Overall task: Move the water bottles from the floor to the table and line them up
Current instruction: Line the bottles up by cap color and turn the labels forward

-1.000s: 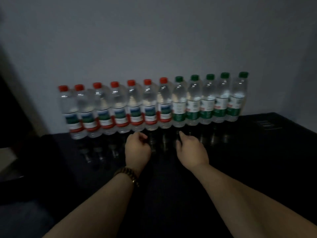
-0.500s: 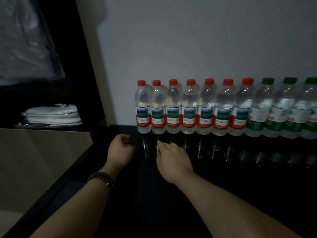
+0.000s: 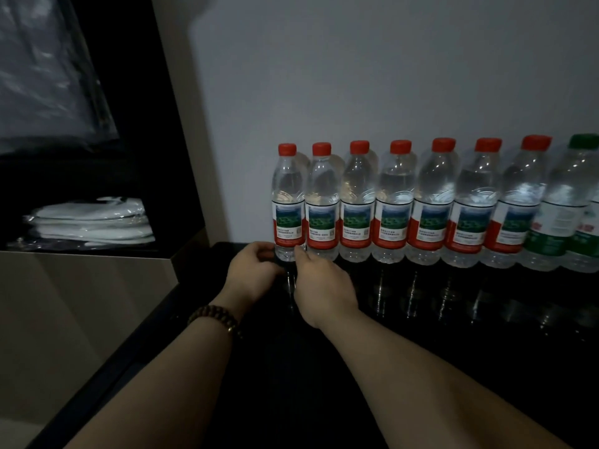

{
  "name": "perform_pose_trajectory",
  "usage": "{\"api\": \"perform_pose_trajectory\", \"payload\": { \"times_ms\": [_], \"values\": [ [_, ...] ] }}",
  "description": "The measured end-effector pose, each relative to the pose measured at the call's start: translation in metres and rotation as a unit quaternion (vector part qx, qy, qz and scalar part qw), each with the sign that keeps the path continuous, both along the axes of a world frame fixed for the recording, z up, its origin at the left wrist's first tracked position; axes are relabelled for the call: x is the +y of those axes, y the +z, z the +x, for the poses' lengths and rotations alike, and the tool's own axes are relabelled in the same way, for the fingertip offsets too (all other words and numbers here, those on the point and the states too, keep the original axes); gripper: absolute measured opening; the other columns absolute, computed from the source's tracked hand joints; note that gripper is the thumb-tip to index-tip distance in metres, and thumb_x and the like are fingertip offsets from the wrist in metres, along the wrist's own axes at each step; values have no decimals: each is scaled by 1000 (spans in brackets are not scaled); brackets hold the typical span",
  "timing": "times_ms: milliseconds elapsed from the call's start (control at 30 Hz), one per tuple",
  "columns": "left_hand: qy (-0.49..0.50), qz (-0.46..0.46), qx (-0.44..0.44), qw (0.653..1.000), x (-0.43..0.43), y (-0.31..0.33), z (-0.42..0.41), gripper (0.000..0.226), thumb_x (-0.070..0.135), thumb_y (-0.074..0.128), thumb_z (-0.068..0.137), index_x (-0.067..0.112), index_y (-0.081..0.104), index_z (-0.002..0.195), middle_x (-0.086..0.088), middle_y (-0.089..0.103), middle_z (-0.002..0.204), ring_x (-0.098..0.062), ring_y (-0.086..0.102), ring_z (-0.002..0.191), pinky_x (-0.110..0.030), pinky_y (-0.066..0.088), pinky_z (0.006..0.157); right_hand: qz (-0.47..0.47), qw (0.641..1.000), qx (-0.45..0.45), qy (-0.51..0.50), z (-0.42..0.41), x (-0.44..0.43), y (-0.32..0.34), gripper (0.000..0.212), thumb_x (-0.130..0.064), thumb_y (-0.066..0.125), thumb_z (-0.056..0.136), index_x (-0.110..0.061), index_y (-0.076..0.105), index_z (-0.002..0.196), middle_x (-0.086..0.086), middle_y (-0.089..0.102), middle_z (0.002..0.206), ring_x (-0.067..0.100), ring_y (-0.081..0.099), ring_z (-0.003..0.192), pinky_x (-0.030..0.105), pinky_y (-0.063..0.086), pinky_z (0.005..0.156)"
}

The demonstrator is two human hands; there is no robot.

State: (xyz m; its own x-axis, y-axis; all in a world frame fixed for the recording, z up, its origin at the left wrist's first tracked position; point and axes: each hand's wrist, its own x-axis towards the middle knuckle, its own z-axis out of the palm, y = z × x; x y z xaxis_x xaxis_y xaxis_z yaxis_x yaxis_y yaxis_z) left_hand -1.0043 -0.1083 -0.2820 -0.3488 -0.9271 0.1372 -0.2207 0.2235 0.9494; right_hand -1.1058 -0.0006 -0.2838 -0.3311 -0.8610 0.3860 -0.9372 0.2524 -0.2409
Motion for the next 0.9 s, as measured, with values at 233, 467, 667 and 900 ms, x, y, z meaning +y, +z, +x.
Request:
{"api": "perform_pose_trajectory", "payload": {
  "times_ms": [233, 467, 667, 900],
  "values": [
    [-12, 14, 84, 996, -9, -5, -2, 41, -9, 72, 79, 16, 64, 111, 1, 71, 101, -15, 70, 94, -28, 56, 80, -18, 999, -39, 26, -9, -8, 3, 61, -6, 58, 89, -20, 43, 146, 5, 61, 129, 32, 62, 108, 41, 53, 83],
    [-24, 4, 122, 992, -9, -8, -12, 25, 11, 65, 94, 19, 65, 118, -4, 75, 101, -16, 67, 72, -32, 53, 68, -131, 970, -192, 69, -19, -15, -5, 59, -11, 54, 89, -30, 50, 144, 1, 66, 129, 25, 61, 116, 38, 55, 95],
    [-18, -12, 111, 994, -12, -9, -14, 24, 7, 66, 93, 26, 66, 107, -3, 75, 102, -15, 65, 69, -31, 51, 66, -131, 946, -293, 53, -25, -26, -11, 57, -21, 54, 84, -35, 49, 138, 0, 67, 130, 22, 60, 124, 40, 51, 103],
    [-17, -11, 101, 995, -11, -7, -14, 31, -3, 63, 90, 21, 67, 109, -1, 76, 100, -16, 70, 77, -27, 53, 63, -83, 950, -299, 40, -26, -29, -10, 65, -36, 51, 82, -45, 37, 145, -5, 65, 133, 24, 61, 122, 37, 52, 98]
  ]
}}
